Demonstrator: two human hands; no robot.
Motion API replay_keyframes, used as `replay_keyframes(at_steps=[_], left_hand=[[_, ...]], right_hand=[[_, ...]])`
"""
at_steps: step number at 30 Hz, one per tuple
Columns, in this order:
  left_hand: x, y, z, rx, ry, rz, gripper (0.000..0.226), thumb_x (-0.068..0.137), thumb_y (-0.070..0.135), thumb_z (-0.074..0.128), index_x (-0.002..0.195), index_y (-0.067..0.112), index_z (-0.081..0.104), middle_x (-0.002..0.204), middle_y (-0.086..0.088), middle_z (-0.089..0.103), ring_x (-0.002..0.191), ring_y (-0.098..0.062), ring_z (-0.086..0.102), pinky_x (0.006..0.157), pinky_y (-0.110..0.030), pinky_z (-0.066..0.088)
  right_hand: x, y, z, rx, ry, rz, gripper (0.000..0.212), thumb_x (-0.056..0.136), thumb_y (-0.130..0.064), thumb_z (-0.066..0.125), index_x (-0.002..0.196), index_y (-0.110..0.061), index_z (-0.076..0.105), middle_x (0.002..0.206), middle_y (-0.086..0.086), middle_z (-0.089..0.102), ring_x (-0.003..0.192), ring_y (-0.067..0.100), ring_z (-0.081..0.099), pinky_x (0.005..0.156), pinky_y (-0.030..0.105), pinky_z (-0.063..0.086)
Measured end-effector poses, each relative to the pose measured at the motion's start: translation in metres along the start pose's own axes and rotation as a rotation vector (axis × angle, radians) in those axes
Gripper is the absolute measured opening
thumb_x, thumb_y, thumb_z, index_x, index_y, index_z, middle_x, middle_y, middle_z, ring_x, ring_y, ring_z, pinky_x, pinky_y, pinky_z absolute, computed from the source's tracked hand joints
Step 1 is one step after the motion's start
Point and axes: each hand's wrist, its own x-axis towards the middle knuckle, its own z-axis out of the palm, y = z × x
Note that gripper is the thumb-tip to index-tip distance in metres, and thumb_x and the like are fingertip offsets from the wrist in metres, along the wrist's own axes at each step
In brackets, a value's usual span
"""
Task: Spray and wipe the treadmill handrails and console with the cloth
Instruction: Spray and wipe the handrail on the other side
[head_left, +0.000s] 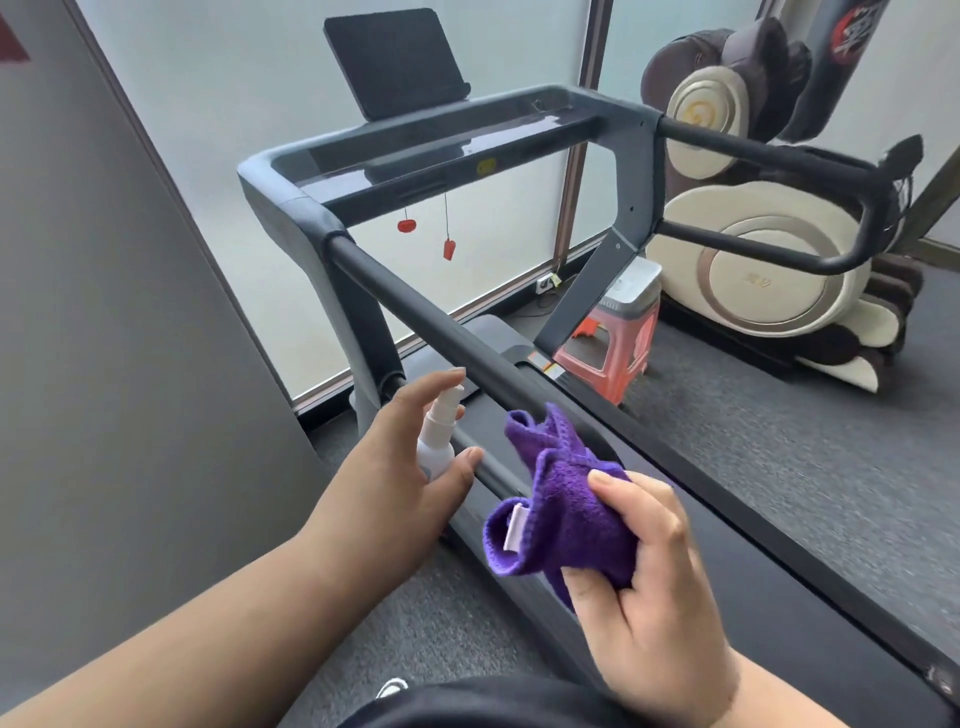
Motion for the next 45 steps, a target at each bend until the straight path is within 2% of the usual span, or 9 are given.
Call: replay_keyframes(at_steps=[6,10,14,17,23,29,34,41,45], left_hand=[[0.038,-0.033,-0.036,0.011,0.014,-0.001,0.063,0.081,0.043,0.069,0.128,0.069,0.036,0.109,0.026,0.063,0.08,-0.016,0.069,0.078,-0.041,0.058],[0.091,-0.063,-0.078,0.083,0.01,0.016,0.06,0.087,0.042,0.067,0.124,0.072,0.032,0.1,0.03,0.062,0.067,-0.003,0.066,0.061,-0.026,0.053],[0.151,-0.085,-0.108,0.193,-0.102,-0.005,0.054,0.089,0.042,0.063,0.124,0.069,0.033,0.086,0.022,0.065,0.052,-0.006,0.063,0.044,-0.034,0.055],[0.191,-0.1,-0.117,0.265,-0.154,0.003,0.049,0.089,0.043,0.06,0.124,0.065,0.034,0.078,0.016,0.065,0.05,-0.008,0.061,0.043,-0.034,0.055],[0.228,-0.124,-0.117,0.43,-0.181,0.091,0.047,0.091,0.038,0.058,0.128,0.056,0.033,0.073,0.018,0.05,0.062,0.006,0.049,0.055,-0.025,0.039],[0.237,-0.132,-0.117,0.437,-0.251,0.119,0.042,0.094,0.034,0.054,0.128,0.053,0.036,0.09,0.011,0.058,0.065,0.002,0.05,0.057,-0.026,0.038],[0.232,-0.123,-0.118,0.406,-0.268,0.187,0.045,0.095,0.037,0.058,0.131,0.051,0.036,0.074,0.018,0.05,0.06,0.005,0.048,0.052,-0.014,0.031],[0.202,-0.093,-0.095,0.371,-0.386,0.344,0.049,0.092,0.039,0.062,0.129,0.055,0.033,0.087,0.015,0.061,0.063,-0.001,0.057,0.062,-0.029,0.049],[0.186,-0.076,-0.074,0.409,-0.423,0.35,0.044,0.094,0.041,0.06,0.127,0.053,0.034,0.081,0.014,0.059,0.056,0.0,0.055,0.06,-0.029,0.051]], right_hand=[[0.039,-0.013,0.053,0.045,-0.141,0.056,0.036,0.098,-0.048,0.05,0.124,-0.023,0.051,0.118,-0.007,0.057,0.111,0.006,0.057,0.096,0.018,0.041],[0.065,-0.015,0.097,-0.064,-0.371,0.225,0.028,0.086,-0.057,0.058,0.106,-0.04,0.05,0.1,-0.02,0.058,0.091,0.001,0.058,0.08,0.019,0.044],[0.09,-0.014,0.136,-0.186,-0.522,0.312,0.034,0.073,-0.073,0.055,0.094,-0.046,0.047,0.096,-0.025,0.052,0.088,0.0,0.052,0.072,0.011,0.036],[0.109,-0.013,0.164,-0.218,-0.529,0.348,0.04,0.068,-0.085,0.049,0.086,-0.05,0.045,0.099,-0.028,0.048,0.089,-0.003,0.05,0.071,0.009,0.034],[0.121,-0.013,0.203,-0.246,-0.494,0.457,0.058,0.065,-0.093,0.041,0.094,-0.043,0.046,0.09,-0.021,0.049,0.091,0.002,0.05,0.071,0.013,0.036],[0.121,-0.015,0.219,-0.253,-0.52,0.525,0.044,0.066,-0.09,0.045,0.091,-0.054,0.039,0.101,-0.03,0.044,0.096,-0.005,0.047,0.076,0.008,0.032],[0.121,-0.016,0.214,-0.277,-0.504,0.551,0.045,0.066,-0.092,0.044,0.092,-0.055,0.039,0.097,-0.028,0.045,0.094,-0.003,0.048,0.075,0.009,0.033],[0.103,-0.021,0.195,-0.307,-0.527,0.569,0.056,0.068,-0.088,0.046,0.106,-0.048,0.041,0.097,-0.028,0.047,0.095,-0.009,0.044,0.077,0.007,0.031],[0.086,-0.021,0.175,-0.294,-0.519,0.59,0.065,0.063,-0.096,0.037,0.107,-0.048,0.041,0.096,-0.029,0.046,0.092,-0.009,0.045,0.075,0.009,0.032]])
